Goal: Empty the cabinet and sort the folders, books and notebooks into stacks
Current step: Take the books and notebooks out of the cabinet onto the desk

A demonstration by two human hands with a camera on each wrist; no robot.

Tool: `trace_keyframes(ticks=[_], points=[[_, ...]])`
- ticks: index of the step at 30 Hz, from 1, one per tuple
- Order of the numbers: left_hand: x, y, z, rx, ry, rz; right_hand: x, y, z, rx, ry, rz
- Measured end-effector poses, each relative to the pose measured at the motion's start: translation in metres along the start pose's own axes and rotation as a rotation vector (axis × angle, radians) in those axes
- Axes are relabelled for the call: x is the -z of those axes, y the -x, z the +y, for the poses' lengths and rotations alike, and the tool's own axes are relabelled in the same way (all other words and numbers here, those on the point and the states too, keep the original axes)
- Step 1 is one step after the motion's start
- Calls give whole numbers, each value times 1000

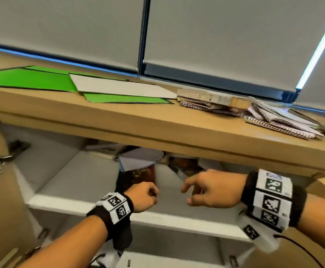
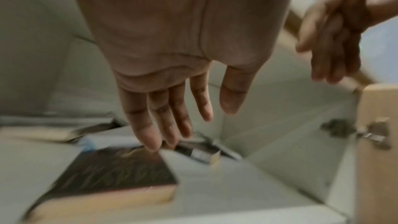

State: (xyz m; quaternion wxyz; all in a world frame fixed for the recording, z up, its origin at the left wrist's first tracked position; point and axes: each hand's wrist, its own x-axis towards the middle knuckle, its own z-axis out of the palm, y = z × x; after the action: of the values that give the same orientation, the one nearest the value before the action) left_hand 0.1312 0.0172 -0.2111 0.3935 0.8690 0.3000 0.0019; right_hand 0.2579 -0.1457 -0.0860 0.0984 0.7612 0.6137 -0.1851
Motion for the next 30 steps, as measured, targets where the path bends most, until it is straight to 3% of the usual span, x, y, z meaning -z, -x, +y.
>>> trace_keyframes(ticks=[3, 9, 15, 19, 26, 30], points=[[-8, -9, -41, 98, 18, 84, -42, -65, 8, -94, -63, -93], [-13, -32, -96, 148, -71, 145, -72, -176, 17, -195, -190, 2], [-31, -54, -115, 46, -398, 80, -79, -265, 20, -472, -1196, 95], [-45, -67, -131, 23, -478, 8, -87, -316, 12, -486, -1535, 106], [-52, -68, -142, -25, -479, 86, -98, -387, 22, -454, -1823, 215], [-58, -69, -144, -25, -500, 100, -91, -410, 29, -578, -1679, 297]])
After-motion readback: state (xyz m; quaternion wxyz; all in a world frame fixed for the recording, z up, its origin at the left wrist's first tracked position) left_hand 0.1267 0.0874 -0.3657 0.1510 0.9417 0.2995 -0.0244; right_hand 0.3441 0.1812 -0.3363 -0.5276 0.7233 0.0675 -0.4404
